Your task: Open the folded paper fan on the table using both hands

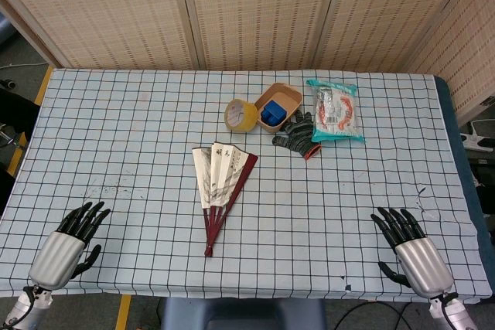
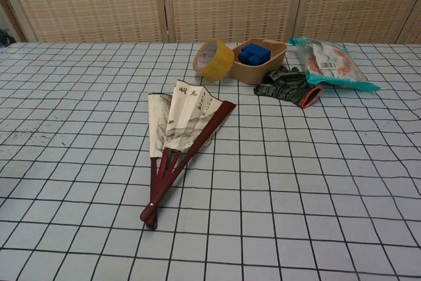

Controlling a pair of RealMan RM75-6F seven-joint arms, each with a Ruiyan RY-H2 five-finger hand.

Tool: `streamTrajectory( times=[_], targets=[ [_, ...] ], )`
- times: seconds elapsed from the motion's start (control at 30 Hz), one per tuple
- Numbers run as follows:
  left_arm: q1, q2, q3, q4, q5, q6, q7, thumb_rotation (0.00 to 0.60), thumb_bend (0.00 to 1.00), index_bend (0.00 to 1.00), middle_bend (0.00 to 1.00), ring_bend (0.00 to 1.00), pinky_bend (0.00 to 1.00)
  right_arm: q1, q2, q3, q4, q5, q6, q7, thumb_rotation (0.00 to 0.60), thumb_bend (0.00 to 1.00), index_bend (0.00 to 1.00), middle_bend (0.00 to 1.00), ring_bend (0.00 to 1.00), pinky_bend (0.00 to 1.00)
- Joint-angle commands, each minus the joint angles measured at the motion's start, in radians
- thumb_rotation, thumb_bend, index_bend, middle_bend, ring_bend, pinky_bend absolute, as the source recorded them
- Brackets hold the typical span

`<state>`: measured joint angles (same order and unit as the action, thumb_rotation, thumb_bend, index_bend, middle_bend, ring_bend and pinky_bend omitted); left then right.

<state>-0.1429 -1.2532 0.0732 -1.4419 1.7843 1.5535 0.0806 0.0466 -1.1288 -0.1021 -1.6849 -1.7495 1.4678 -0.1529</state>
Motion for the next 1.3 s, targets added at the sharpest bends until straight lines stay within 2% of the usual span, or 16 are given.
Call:
streamTrajectory(
  times=[0.03,0.23,0.43,0.53,0.73,0.87,0.97,1.3],
  targets=[
    [0.000,-0.003,0.000,0.002,0.005,0.007,-0.002,0.600,0.47,0.00,0.00,0.00,0.14,0.000,0.003,0.000,0.001,-0.002,0.001,0.006,0.600,0.19,0.00,0.00,0.00,0.00],
    [0.000,-0.014,-0.009,0.019,0.007,0.026,-0.010,0.600,0.47,0.00,0.00,0.00,0.14,0.013,-0.023,0.016,0.015,0.003,-0.006,0.011,0.600,0.19,0.00,0.00,0.00,0.00],
    [-0.010,-0.023,-0.030,0.047,-0.023,0.019,-0.058,0.600,0.47,0.00,0.00,0.00,0.14,0.088,-0.138,0.080,0.061,-0.002,-0.067,-0.039,0.600,0.19,0.00,0.00,0.00,0.00],
    [-0.015,-0.032,-0.037,0.063,-0.038,0.009,-0.064,0.600,0.47,0.00,0.00,0.00,0.14,0.150,-0.195,0.134,0.060,0.022,-0.136,-0.126,0.600,0.19,0.08,0.00,0.00,0.00],
    [-0.026,-0.070,-0.048,0.126,-0.041,0.009,-0.070,0.600,0.47,0.00,0.00,0.00,0.13,0.302,-0.339,0.248,0.088,0.151,-0.328,-0.261,0.600,0.19,0.24,0.00,0.00,0.00],
    [-0.034,-0.084,-0.058,0.146,-0.061,-0.003,-0.073,0.600,0.47,0.00,0.00,0.00,0.13,0.409,-0.460,0.310,0.177,0.218,-0.421,-0.322,0.600,0.19,0.26,0.00,0.00,0.00],
    [-0.038,-0.094,-0.064,0.156,-0.074,-0.012,-0.074,0.600,0.47,0.00,0.00,0.00,0.13,0.475,-0.551,0.336,0.265,0.241,-0.454,-0.340,0.600,0.19,0.26,0.00,0.00,0.00],
    [-0.053,-0.110,-0.069,0.189,-0.131,-0.080,-0.070,0.600,0.47,0.00,0.00,0.00,0.13,0.654,-0.797,0.376,0.584,0.312,-0.549,-0.325,0.600,0.19,0.28,0.00,0.00,0.00]
  ],
)
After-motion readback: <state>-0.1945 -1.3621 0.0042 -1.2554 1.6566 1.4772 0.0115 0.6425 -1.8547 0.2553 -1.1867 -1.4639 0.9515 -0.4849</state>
